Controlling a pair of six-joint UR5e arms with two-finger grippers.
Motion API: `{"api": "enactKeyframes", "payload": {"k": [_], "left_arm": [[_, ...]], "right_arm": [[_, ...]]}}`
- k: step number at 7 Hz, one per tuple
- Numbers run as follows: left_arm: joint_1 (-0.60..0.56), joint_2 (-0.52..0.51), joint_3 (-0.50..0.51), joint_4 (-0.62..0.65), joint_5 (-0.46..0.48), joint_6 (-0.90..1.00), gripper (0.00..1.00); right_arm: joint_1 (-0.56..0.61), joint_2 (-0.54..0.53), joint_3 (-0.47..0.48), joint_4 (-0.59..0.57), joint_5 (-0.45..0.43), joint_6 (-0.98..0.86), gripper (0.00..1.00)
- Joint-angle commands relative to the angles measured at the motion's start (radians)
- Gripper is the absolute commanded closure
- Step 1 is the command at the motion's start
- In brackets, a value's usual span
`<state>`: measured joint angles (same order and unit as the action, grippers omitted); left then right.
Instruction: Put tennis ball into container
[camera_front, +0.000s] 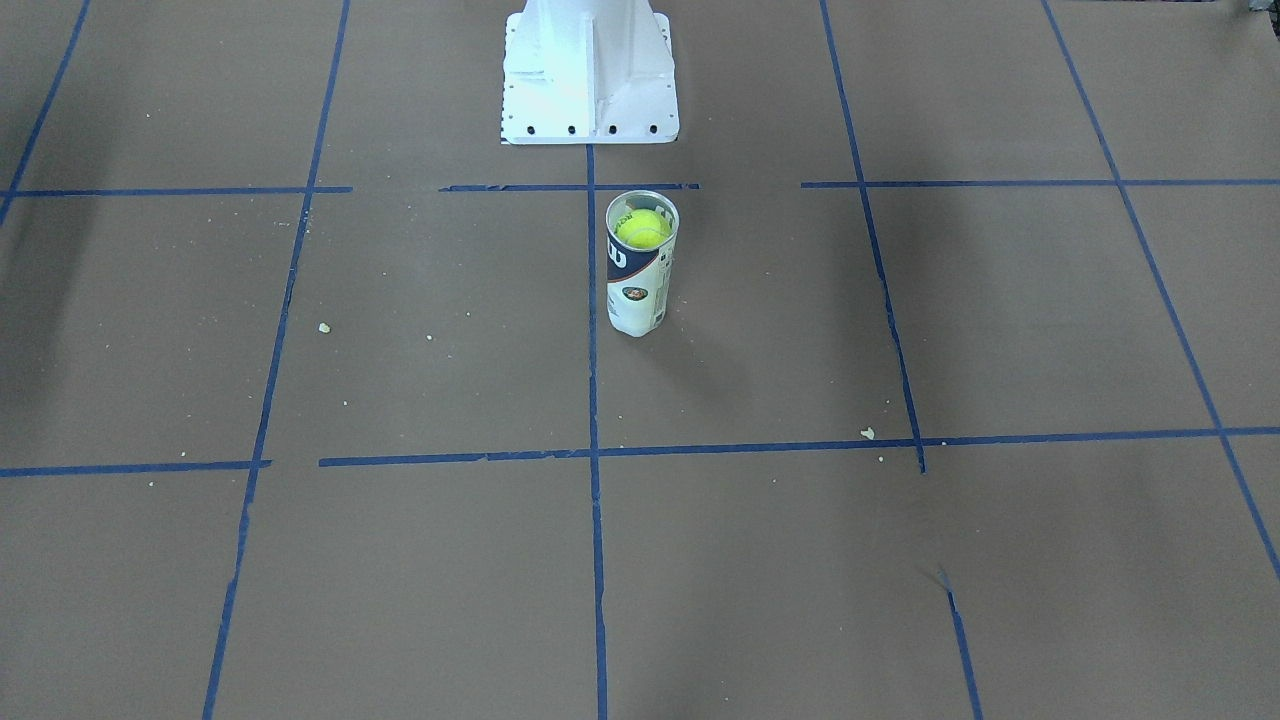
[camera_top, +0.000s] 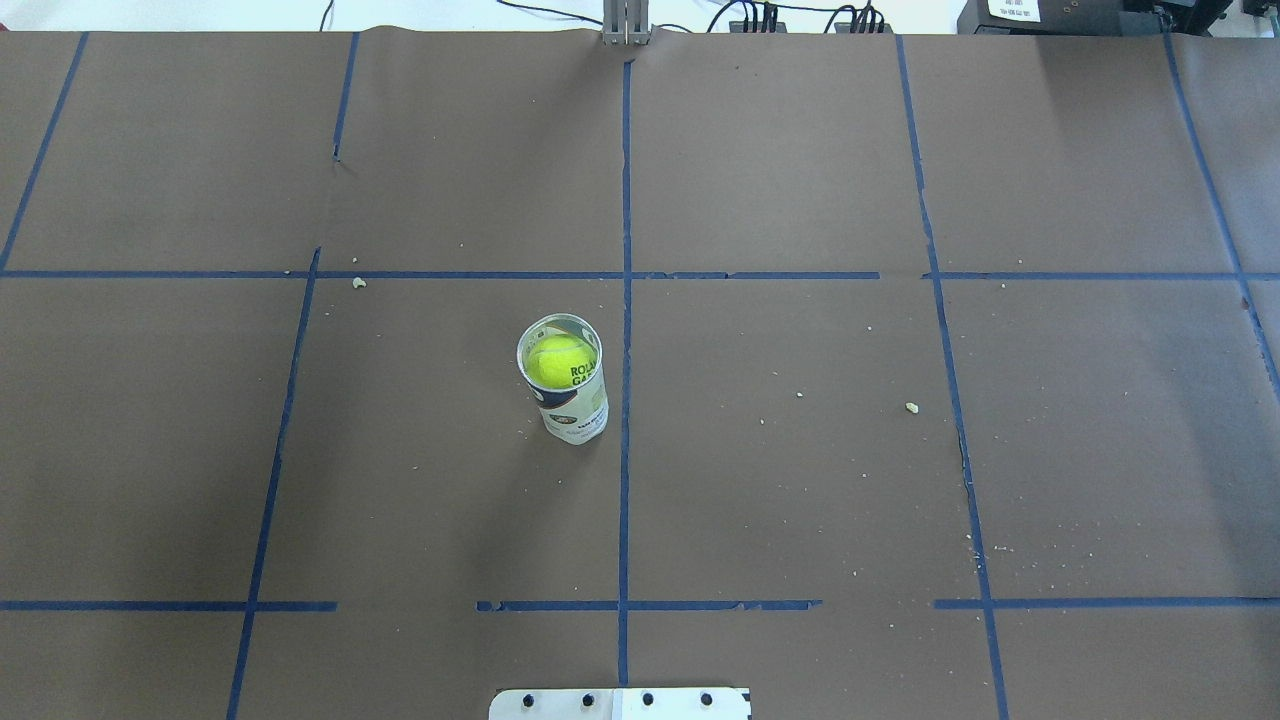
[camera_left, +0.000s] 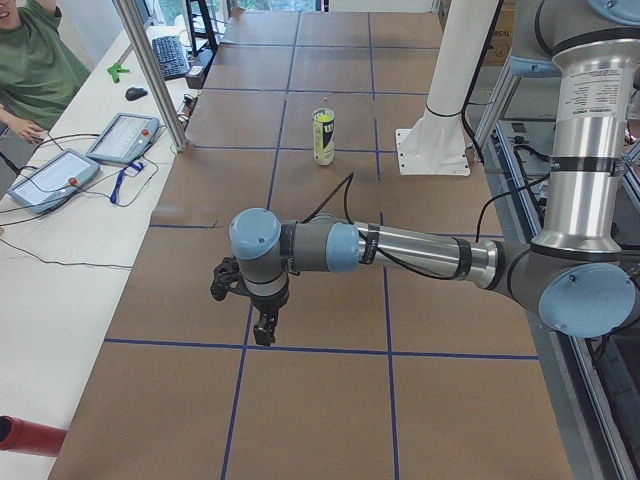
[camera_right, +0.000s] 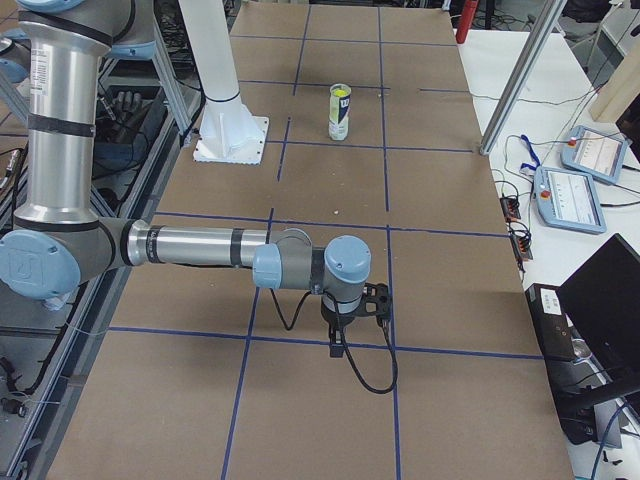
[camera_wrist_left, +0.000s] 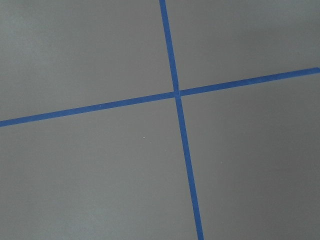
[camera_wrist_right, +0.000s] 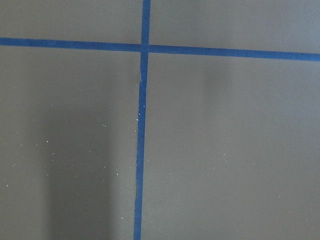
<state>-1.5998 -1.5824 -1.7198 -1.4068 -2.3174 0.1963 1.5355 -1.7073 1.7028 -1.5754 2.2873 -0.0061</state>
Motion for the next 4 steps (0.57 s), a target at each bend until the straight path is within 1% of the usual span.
{"api": "enactKeyframes", "payload": {"k": [1,4], "left_arm": [[0.0,-0.001,-0.004,0.0,0.001,0.0,0.0],[0.0,-0.001,-0.012,0.002,0.0,0.0,0.0]], "right_arm": [[0.0,0.0,0.0,0.0,0.0,0.0,0.0],[0.0,0.0,0.0,0.0,0.0,0.0,0.0]]}}
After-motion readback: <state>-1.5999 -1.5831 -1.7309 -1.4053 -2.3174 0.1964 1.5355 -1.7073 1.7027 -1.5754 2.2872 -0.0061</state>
